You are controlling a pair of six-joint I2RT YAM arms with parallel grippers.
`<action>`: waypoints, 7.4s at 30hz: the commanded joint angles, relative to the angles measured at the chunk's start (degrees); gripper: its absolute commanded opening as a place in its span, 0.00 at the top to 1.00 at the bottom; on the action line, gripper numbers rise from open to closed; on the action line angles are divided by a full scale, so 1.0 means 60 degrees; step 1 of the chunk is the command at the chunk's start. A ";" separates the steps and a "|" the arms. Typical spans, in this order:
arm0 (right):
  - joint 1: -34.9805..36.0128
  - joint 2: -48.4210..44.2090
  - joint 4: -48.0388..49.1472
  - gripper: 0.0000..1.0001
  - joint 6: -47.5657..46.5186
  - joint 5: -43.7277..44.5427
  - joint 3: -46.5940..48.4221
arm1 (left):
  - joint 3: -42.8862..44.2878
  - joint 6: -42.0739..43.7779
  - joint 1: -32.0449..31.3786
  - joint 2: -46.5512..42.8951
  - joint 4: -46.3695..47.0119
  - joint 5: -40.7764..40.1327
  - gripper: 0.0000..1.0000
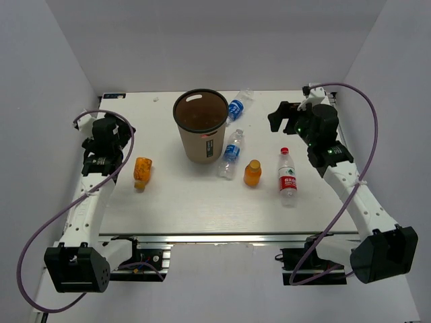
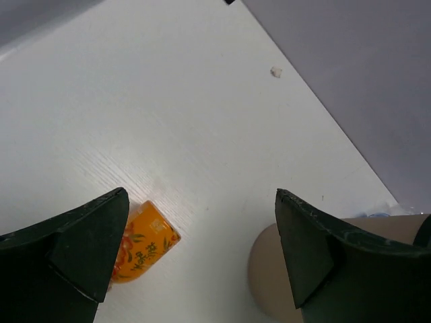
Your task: Put the plastic bottles in the bin
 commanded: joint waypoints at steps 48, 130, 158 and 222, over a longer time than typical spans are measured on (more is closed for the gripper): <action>-0.0892 0.0314 -0.1130 0.11 0.1700 0.0505 -0.2012 | 0.4049 0.3984 -0.0264 0.1383 0.2212 0.4626 0.44; 0.2931 0.6614 0.4246 0.11 -0.0643 -0.4711 0.6673 | -0.0635 0.3017 0.0013 -0.0186 0.2351 0.4232 0.02; -0.0130 0.0653 0.2033 0.11 0.0631 -0.1222 0.0638 | -0.0284 0.3222 -0.8039 0.2200 0.1133 0.2259 0.02; -0.0834 0.0227 0.2019 0.11 -0.0219 -0.1838 -0.0153 | 0.2544 0.5039 -0.8395 0.4255 0.3592 0.0892 0.87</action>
